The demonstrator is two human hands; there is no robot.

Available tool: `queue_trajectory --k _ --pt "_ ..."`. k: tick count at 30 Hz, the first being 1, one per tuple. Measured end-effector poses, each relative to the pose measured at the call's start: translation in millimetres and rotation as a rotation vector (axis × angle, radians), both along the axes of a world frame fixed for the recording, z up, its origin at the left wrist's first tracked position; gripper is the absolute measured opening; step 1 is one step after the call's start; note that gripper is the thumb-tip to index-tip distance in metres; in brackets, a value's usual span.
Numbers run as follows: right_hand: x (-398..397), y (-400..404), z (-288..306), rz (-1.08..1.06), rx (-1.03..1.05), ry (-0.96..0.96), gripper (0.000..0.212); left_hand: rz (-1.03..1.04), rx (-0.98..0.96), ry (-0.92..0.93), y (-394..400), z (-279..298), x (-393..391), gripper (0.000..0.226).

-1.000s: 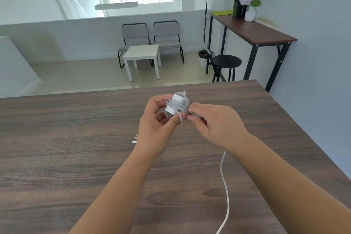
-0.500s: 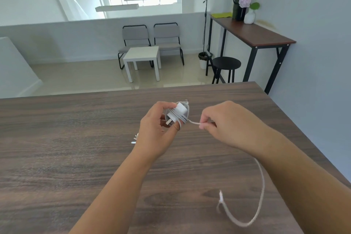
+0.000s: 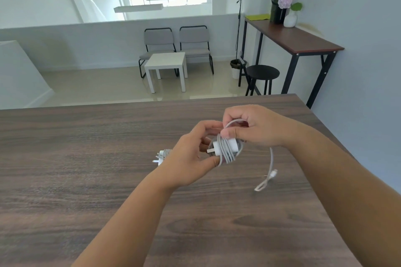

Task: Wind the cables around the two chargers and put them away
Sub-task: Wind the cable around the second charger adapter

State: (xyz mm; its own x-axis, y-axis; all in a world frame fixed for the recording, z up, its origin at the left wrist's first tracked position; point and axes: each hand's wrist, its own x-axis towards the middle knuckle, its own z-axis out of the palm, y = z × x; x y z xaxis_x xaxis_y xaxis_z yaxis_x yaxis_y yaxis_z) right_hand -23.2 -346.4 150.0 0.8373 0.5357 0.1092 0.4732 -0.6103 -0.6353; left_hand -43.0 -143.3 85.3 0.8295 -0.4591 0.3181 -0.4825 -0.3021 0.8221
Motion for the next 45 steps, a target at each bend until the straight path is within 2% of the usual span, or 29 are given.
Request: queue_trajectory --k 3,8,13,15,19,22,26,31,33,36,40,43,45 --pt "2 0 -10 -0.014 0.148 0.124 0.024 -0.071 -0.166 0.060 0 1 -3 0.069" --pt "6 1 -21 -0.047 0.304 0.295 0.031 -0.087 -0.234 0.041 -2 -8 -1 0.046" --pt "1 0 -36 -0.164 0.407 0.435 0.027 -0.030 -0.396 0.106 -3 -9 1 0.044" --pt "-4 3 -44 -0.212 0.420 0.424 0.028 0.008 -0.449 0.094 -2 -8 2 0.043" --pt "-15 8 -57 -0.286 -0.011 0.076 0.024 0.252 -0.432 0.110 1 -10 10 0.045" --pt "-23 14 -44 -0.260 -0.203 -0.074 0.025 0.346 -0.261 0.022 1 -15 16 0.047" --pt "-24 13 -19 -0.182 -0.393 -0.199 0.029 0.270 -0.042 -0.230 4 -19 17 0.047" --pt "-20 10 1 -0.115 -0.428 -0.240 0.025 0.111 0.087 -0.291 8 -14 14 0.043" --pt "-15 7 6 -0.083 -0.350 -0.181 0.021 0.054 0.076 -0.226 8 -12 11 0.046" --pt "-7 0 8 -0.003 -0.132 0.004 0.022 -0.012 0.002 -0.003 7 -9 4 0.061" --pt "-3 -1 0 0.092 0.096 0.205 0.035 -0.145 -0.269 0.281 6 -5 -4 0.083" --pt "0 2 -13 0.078 0.216 0.332 0.040 -0.195 -0.392 0.353 8 -6 -4 0.085" --pt "0 6 -21 0.063 0.300 0.421 0.034 -0.214 -0.461 0.365 9 -8 -4 0.084"
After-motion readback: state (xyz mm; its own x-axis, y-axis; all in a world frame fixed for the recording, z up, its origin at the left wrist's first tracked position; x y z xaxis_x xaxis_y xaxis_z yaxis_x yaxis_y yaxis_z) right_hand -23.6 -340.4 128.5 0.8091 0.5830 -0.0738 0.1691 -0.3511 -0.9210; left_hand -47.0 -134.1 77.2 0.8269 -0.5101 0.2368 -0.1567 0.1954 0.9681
